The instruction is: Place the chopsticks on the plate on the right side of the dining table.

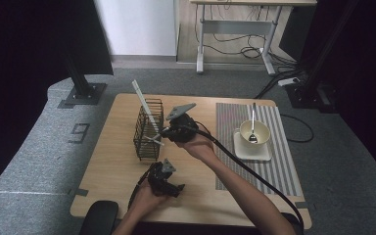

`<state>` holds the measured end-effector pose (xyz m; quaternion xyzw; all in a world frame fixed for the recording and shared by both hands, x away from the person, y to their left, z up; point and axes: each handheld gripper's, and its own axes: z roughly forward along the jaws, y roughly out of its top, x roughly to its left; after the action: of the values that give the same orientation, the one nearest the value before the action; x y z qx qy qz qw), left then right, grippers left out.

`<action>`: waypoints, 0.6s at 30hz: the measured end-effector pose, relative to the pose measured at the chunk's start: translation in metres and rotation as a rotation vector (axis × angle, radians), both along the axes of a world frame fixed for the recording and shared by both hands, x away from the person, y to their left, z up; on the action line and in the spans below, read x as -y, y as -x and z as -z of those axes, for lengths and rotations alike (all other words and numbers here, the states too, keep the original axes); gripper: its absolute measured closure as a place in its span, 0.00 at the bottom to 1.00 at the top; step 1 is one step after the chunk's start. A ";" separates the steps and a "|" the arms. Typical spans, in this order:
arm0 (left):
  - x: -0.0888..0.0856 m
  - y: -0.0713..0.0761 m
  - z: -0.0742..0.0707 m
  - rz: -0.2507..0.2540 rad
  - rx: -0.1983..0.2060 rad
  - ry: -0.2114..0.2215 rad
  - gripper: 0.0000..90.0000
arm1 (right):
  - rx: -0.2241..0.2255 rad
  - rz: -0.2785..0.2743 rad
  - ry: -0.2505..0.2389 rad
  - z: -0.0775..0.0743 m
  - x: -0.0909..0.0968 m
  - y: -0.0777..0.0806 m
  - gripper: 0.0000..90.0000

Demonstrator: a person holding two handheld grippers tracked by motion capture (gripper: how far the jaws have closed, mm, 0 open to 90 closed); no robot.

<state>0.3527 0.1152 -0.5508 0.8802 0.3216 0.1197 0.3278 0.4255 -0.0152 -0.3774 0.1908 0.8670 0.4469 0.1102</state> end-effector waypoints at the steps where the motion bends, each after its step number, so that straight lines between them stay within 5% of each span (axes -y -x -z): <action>1: 0.000 0.000 0.000 0.000 0.000 0.000 0.00 | -0.001 0.002 0.000 0.000 0.000 0.000 0.91; 18: 0.000 0.000 0.000 0.000 0.001 -0.001 0.00 | -0.035 -0.018 -0.026 -0.022 0.017 0.001 0.91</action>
<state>0.3527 0.1152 -0.5509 0.8803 0.3214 0.1200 0.3276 0.4246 -0.0324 -0.3558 0.1921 0.8646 0.4558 0.0887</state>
